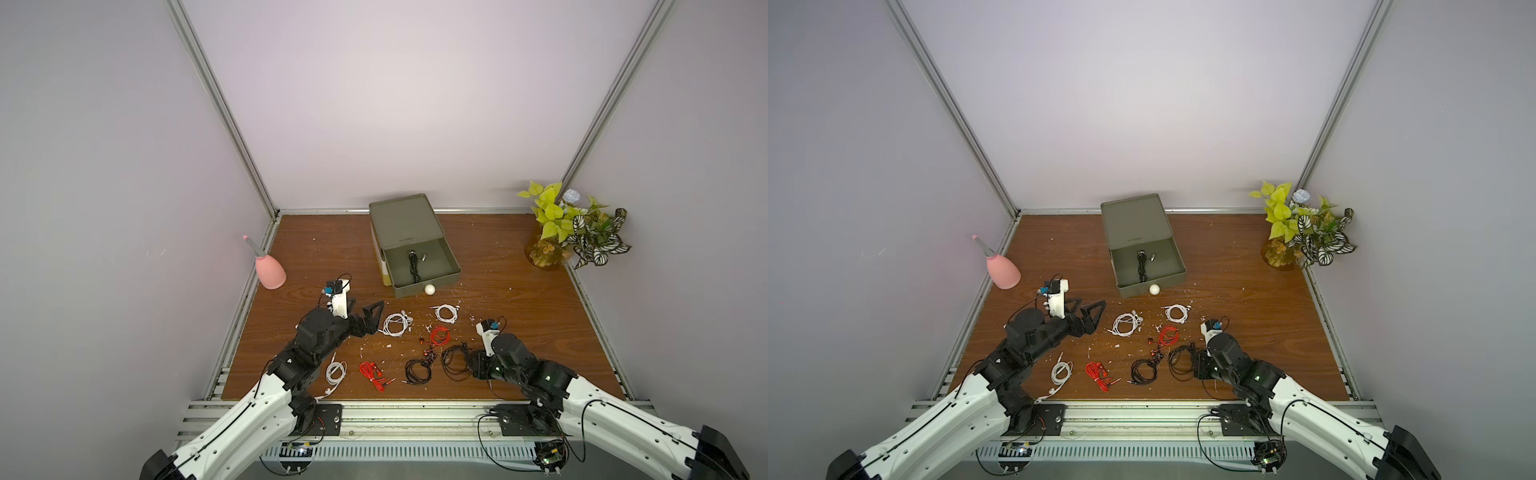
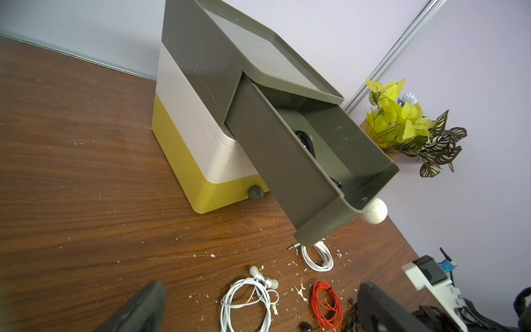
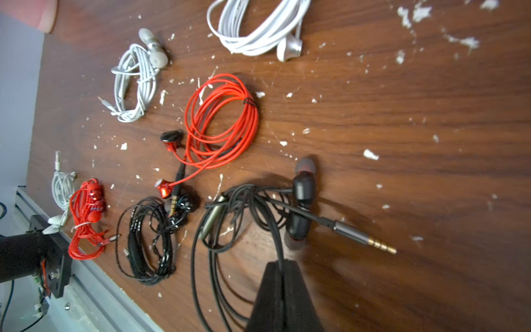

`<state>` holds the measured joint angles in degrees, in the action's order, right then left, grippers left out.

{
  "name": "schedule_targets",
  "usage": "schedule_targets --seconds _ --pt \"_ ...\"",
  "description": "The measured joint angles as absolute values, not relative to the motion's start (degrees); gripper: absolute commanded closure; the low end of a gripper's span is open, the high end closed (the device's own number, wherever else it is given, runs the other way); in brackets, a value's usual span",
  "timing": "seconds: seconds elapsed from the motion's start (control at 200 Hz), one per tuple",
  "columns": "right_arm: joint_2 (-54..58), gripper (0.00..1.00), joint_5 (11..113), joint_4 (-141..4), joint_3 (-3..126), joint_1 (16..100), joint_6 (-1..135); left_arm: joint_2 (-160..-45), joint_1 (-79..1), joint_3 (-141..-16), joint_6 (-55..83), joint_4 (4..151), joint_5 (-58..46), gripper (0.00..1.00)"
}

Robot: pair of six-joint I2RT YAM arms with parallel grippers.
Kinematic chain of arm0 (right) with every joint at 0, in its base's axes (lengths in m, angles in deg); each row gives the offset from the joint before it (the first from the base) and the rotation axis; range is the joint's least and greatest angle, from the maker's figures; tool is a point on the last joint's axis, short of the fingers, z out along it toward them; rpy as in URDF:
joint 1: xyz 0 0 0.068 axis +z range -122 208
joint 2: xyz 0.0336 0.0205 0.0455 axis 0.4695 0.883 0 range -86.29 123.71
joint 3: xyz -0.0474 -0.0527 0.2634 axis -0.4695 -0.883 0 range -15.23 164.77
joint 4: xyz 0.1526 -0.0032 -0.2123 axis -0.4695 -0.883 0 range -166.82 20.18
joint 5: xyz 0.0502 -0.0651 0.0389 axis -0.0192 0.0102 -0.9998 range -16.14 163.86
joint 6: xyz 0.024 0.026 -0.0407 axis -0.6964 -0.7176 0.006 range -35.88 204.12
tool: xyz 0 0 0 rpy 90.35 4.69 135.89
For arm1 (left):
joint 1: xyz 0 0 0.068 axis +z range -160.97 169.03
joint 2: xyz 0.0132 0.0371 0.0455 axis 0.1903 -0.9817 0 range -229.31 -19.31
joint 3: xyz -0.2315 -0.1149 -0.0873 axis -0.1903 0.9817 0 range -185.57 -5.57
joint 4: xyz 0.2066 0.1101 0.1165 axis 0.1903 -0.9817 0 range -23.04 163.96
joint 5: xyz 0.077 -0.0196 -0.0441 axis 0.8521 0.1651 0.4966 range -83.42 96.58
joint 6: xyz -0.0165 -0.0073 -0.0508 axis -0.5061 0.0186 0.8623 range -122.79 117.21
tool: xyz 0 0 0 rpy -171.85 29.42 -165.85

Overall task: Place the wired earphones into the drawer by color
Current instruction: Pick up the wired earphones from the center of the board.

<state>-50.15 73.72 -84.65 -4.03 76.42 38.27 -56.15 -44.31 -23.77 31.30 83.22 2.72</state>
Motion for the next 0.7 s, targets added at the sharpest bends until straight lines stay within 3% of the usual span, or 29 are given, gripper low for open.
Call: schedule_targets --seconds 0.701 --pt "-58.85 1.0 76.62 -87.73 2.31 76.42 44.04 -53.79 -44.31 -23.77 31.3 83.26 2.81 0.0"
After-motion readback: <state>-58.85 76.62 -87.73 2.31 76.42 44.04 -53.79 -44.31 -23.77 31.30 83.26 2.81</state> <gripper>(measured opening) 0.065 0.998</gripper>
